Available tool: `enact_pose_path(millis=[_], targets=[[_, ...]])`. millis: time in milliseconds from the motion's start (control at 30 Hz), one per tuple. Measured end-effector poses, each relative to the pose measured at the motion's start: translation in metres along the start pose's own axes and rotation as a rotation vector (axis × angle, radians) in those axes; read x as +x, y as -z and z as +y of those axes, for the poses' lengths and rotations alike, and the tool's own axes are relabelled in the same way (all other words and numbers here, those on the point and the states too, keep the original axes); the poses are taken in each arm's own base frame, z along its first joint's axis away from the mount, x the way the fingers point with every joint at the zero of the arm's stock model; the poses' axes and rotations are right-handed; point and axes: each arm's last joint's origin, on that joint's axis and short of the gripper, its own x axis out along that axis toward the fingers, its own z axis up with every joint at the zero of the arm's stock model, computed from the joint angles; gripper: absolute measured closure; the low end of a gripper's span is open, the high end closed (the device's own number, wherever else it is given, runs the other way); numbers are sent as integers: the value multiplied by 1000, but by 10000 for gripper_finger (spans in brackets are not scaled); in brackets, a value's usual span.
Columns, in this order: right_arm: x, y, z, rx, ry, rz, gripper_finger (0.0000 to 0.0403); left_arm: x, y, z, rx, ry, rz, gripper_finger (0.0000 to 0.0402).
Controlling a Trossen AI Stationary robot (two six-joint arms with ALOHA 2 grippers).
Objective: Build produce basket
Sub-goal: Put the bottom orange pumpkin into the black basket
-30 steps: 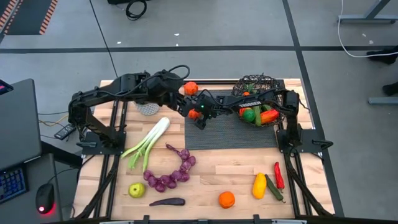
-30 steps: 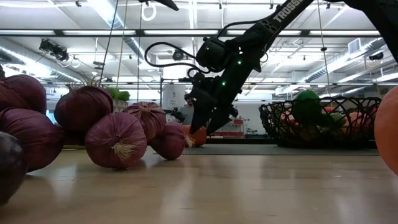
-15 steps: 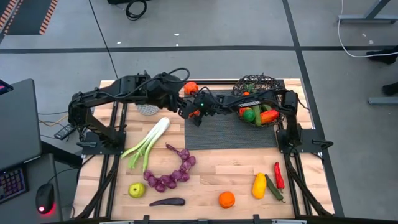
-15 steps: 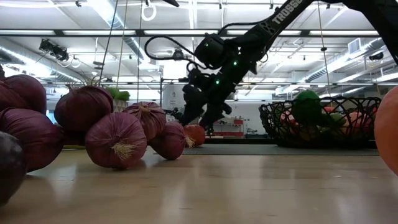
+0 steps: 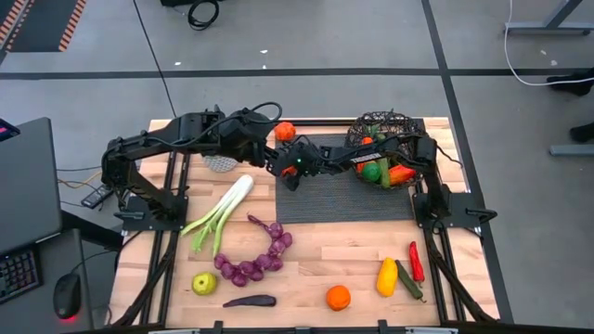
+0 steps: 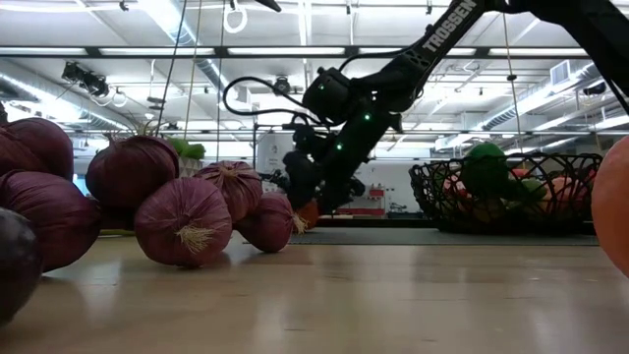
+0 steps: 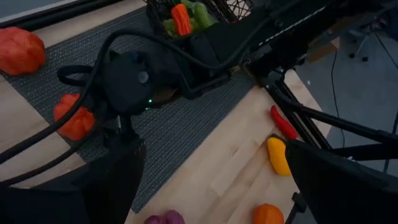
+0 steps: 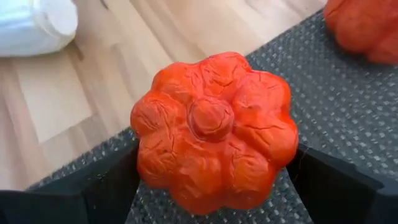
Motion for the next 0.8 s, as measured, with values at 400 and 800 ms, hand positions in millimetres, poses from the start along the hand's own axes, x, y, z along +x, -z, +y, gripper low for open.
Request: enact_pose_path(millis=[400, 800], targets=[[-16, -9, 0, 52, 15, -6, 61, -1, 5, -3, 103, 8, 13, 11], [-138, -43, -29, 195, 241, 207, 61, 2, -12, 10, 276, -25, -30, 11]])
